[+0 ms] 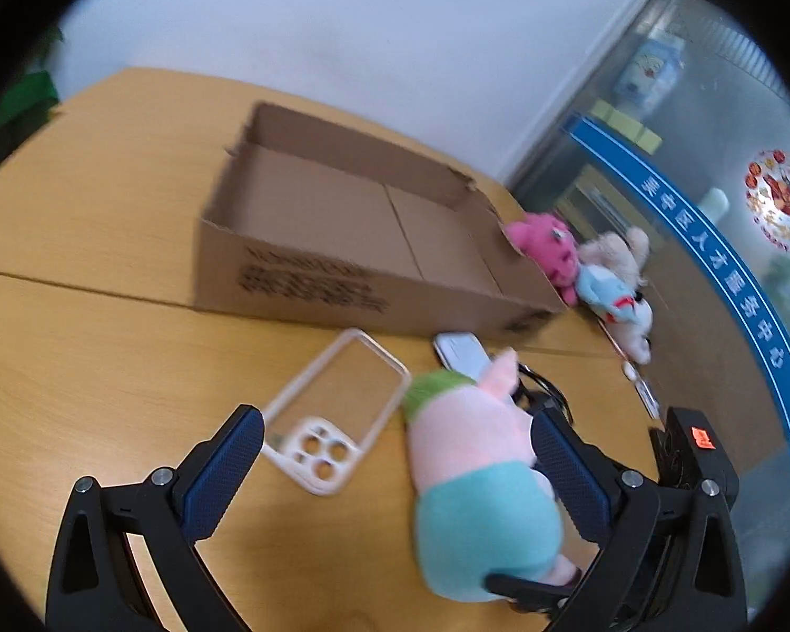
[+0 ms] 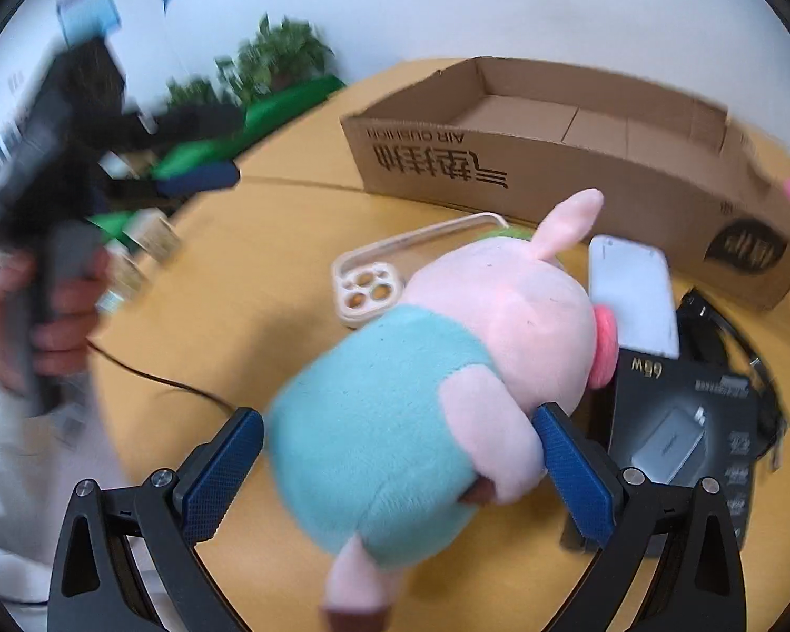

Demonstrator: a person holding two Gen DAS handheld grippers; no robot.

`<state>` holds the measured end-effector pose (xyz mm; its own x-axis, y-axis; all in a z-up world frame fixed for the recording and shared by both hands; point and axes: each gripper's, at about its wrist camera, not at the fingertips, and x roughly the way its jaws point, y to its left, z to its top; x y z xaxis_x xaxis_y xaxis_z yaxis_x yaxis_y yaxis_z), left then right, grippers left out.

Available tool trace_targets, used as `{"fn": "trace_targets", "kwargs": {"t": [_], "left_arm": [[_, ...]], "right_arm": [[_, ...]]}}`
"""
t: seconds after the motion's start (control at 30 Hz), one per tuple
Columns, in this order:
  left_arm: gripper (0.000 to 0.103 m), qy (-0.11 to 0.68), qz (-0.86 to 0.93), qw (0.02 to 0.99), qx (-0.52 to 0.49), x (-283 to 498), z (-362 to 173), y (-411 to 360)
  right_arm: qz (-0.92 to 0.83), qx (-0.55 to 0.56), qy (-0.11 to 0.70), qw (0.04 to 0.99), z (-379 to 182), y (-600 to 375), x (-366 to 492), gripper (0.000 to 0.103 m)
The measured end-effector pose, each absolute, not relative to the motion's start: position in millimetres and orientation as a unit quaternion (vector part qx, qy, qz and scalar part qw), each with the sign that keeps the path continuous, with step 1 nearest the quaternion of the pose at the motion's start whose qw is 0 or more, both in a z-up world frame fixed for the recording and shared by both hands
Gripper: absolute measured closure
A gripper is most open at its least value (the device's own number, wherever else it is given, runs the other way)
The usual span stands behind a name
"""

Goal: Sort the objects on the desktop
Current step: 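Close both grippers around the pink-and-teal plush pig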

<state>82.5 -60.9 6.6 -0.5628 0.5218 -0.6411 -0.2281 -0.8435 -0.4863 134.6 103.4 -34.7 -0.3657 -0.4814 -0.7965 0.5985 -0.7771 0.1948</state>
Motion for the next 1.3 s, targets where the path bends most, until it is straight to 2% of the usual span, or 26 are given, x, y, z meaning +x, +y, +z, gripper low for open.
{"fn": "trace_targets", "kwargs": {"t": [0.17,0.3,0.37,0.43,0.7,0.8,0.83,0.9,1.07,1.2,1.27,1.3], "left_arm": [[0.002,-0.174,0.825,0.249,-0.476,62.3,-28.7,-36.3],[0.002,-0.167,0.798,0.277,-0.509,60.8,-47.9,-17.0],[0.009,-0.163,0.780,0.299,-0.525,68.2,-56.9,-5.1],[0.019,-0.186,0.760,0.323,-0.533,73.1,-62.7,-1.0],[0.038,-0.192,0.772,0.309,-0.521,91.4,-48.5,0.0],[0.050,-0.195,0.782,0.307,-0.506,94.1,-34.8,-2.7],[0.054,-0.196,0.783,0.313,-0.500,93.3,-28.3,-3.2],[0.057,-0.190,0.787,0.320,-0.492,92.1,-19.1,-2.0],[0.056,-0.166,0.791,0.308,-0.503,81.4,-18.7,0.9],[0.049,-0.186,0.773,0.311,-0.521,80.2,-31.6,-4.0],[0.036,-0.174,0.776,0.304,-0.525,80.5,-33.0,-2.7],[0.024,-0.163,0.777,0.299,-0.530,78.4,-35.1,-0.7]], "right_arm": [[-0.800,0.454,0.064,0.387,-29.4,107.0,151.9,0.000],[-0.801,0.473,0.066,0.362,-45.8,110.2,151.4,0.000],[-0.802,0.472,0.033,0.363,-52.5,109.7,148.9,0.000],[-0.803,0.470,0.034,0.365,-53.6,108.1,146.7,0.000],[-0.795,0.469,0.050,0.382,-68.5,100.7,148.8,0.000],[-0.797,0.465,0.041,0.382,-69.3,99.4,151.3,0.000],[-0.799,0.464,0.042,0.381,-69.3,98.7,151.1,0.002],[-0.801,0.460,0.041,0.382,-67.6,100.9,152.8,0.005],[-0.799,0.458,0.037,0.388,-61.7,105.6,144.2,0.006],[-0.790,0.473,0.057,0.385,-65.6,111.1,147.7,0.006],[-0.789,0.477,0.057,0.384,-63.6,118.5,151.4,0.005],[-0.790,0.477,0.058,0.382,-62.5,121.2,153.5,0.004]]}}
